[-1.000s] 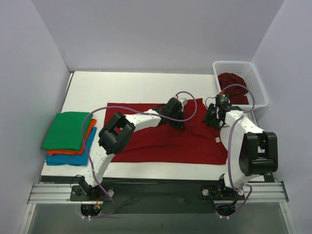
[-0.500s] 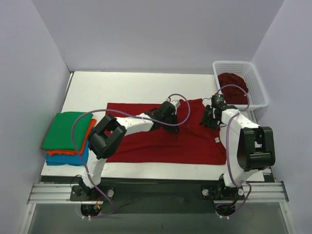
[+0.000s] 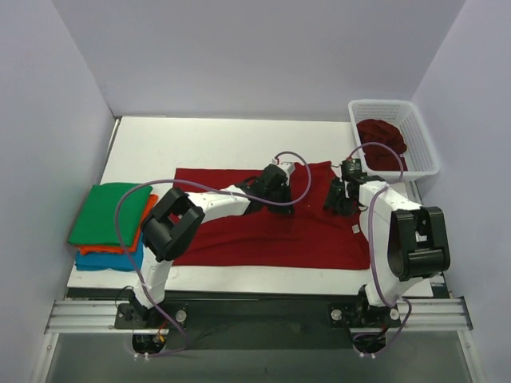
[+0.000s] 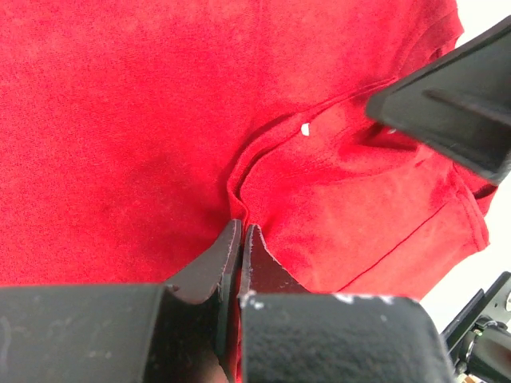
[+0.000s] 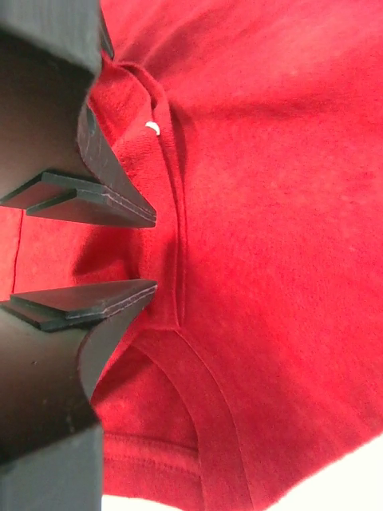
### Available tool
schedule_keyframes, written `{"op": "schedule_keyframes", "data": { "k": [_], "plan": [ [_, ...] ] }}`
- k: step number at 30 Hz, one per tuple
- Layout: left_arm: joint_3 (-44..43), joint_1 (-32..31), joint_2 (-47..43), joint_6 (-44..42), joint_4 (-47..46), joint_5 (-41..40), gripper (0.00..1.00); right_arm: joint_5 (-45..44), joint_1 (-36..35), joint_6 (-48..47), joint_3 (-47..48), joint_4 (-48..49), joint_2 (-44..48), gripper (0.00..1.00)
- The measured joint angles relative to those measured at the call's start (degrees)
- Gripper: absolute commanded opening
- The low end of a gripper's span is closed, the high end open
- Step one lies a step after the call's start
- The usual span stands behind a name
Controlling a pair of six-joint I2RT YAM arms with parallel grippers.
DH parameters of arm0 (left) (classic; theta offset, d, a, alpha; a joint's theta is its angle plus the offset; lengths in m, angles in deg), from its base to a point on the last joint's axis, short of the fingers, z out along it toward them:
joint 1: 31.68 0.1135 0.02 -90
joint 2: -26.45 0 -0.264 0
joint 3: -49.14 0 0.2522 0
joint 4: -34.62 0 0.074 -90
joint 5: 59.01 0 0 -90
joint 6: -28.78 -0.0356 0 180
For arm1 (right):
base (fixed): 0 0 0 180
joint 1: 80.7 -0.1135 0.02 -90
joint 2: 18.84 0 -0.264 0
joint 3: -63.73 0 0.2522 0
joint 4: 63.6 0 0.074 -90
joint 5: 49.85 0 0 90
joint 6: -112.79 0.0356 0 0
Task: Fold and stack the t-shirts
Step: Fold the flattened tshirt in 1/3 of the way
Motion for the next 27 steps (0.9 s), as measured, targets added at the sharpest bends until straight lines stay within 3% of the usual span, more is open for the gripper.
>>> {"op": "schedule_keyframes", "data": {
  "k": [7, 11, 24, 27],
  "plan": [
    [1.6, 0.0, -1.4, 0.1, -0.7, 0.2, 0.0, 0.1, -1.6, -0.1, -2.3, 0.0, 1.8, 0.13],
    [1.9, 0.0, -1.5, 0.2, -0.8, 0.2, 0.0, 0.1, -2.6, 0.1, -4.3, 0.0, 4.6, 0.1],
    [3.7, 0.0, -1.6, 0.7, -0.8, 0.5, 0.0, 0.3, -6.2, 0.3, -10.0, 0.6, 7.5, 0.09],
    [3.9, 0.0, -1.6, 1.0, -1.2, 0.6, 0.0, 0.1, -6.4, 0.6, -10.7, 0.6, 7.5, 0.14]
  ]
}}
